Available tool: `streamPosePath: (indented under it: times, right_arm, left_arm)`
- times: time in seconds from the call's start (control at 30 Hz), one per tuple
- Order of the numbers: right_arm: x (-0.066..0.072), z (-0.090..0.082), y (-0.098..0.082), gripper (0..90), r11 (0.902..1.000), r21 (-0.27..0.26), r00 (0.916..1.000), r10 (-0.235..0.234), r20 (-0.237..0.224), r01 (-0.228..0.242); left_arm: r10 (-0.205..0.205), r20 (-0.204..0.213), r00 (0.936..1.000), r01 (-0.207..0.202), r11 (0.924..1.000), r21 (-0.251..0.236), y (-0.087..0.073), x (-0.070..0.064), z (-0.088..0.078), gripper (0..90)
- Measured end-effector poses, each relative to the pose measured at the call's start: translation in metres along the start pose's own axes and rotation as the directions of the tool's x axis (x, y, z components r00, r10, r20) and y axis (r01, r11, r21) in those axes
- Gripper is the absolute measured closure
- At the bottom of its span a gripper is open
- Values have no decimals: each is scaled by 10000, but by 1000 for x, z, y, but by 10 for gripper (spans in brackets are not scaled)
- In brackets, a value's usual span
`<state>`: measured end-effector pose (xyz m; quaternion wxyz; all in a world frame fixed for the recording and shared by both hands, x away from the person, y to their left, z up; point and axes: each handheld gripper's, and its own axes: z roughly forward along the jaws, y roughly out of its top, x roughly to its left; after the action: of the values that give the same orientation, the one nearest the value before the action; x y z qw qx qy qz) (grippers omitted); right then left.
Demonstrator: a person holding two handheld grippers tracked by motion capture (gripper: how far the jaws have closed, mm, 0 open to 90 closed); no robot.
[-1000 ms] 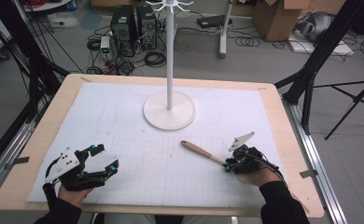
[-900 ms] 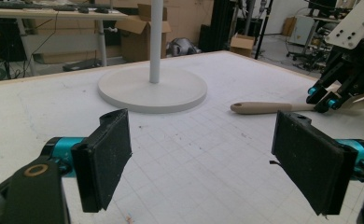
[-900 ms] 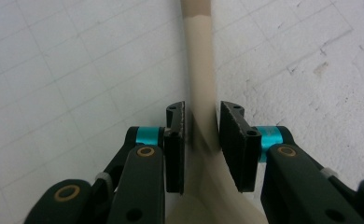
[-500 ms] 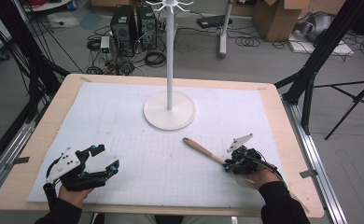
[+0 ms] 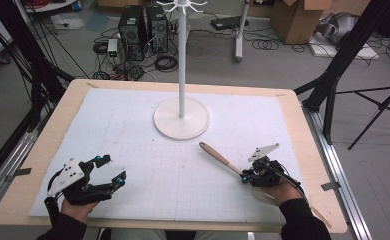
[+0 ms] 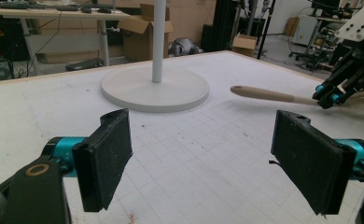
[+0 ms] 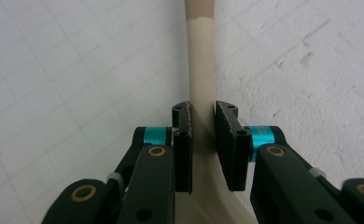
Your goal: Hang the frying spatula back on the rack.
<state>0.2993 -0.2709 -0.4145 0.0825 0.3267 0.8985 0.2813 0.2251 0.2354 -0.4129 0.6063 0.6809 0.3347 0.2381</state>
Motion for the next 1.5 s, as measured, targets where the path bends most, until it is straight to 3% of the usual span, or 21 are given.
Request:
streamPosePath:
  times: [0.13, 0.23, 0.4, 0.53, 0.73, 0.93, 0.97, 1.07, 1.1, 1.3, 1.43, 1.5]
  right_arm:
    - [2, -4, 2, 772, 9990, -443, 10000, -3, -96, -1]
    - [8, -6, 6, 771, 9960, -879, 9997, -183, -156, 169]
    - [29, -3, 19, 771, 9862, -1501, 9967, -751, -320, 695]
    - [38, -1, 28, 771, 9796, -1811, 9940, -973, -491, 869]
    - [46, 2, 38, 771, 9692, -2234, 9905, -1213, -655, 1039]
    - [59, 3, 46, 771, 9558, -2664, 9854, -1505, -798, 1244]
    - [60, 3, 47, 771, 9542, -2707, 9850, -1538, -783, 1274]
    - [65, 3, 48, 771, 9477, -2920, 9848, -1571, -745, 1291]
    - [66, 3, 49, 771, 9449, -2993, 9841, -1614, -741, 1325]
    - [74, 5, 53, 770, 9371, -3177, 9814, -1766, -746, 1445]
    - [80, 3, 56, 771, 9272, -3434, 9808, -1830, -671, 1495]
    - [82, 3, 57, 770, 9251, -3443, 9796, -1919, -594, 1603]
  left_arm:
    - [-8, 43, 10000, 8, 10000, 27, 0, -1, 1, 204]
    - [-246, 214, 9995, 247, 9997, -31, 0, -2, 3, 210]
    - [-677, 562, 9961, 671, 9977, 130, 2, -8, 13, 207]
    - [-770, 757, 9942, 745, 9966, 348, 7, -14, 24, 205]
    - [-1195, 1240, 9851, 1142, 9923, 484, 15, -25, 48, 203]
    - [-1310, 1652, 9775, 1156, 9882, 1000, 22, -41, 83, 206]
    - [-1310, 1652, 9775, 1156, 9882, 1000, 22, -41, 83, 206]
    - [-1575, 1635, 9739, 1388, 9830, 1200, 23, -44, 96, 207]
    - [-1870, 1667, 9681, 1660, 9772, 1322, 25, -45, 103, 208]
    - [-2183, 1847, 9582, 1923, 9700, 1491, 31, -48, 119, 246]
    - [-2409, 1923, 9513, 2148, 9656, 1469, 37, -49, 127, 321]
    - [-2400, 1966, 9507, 2137, 9659, 1461, 42, -49, 129, 342]
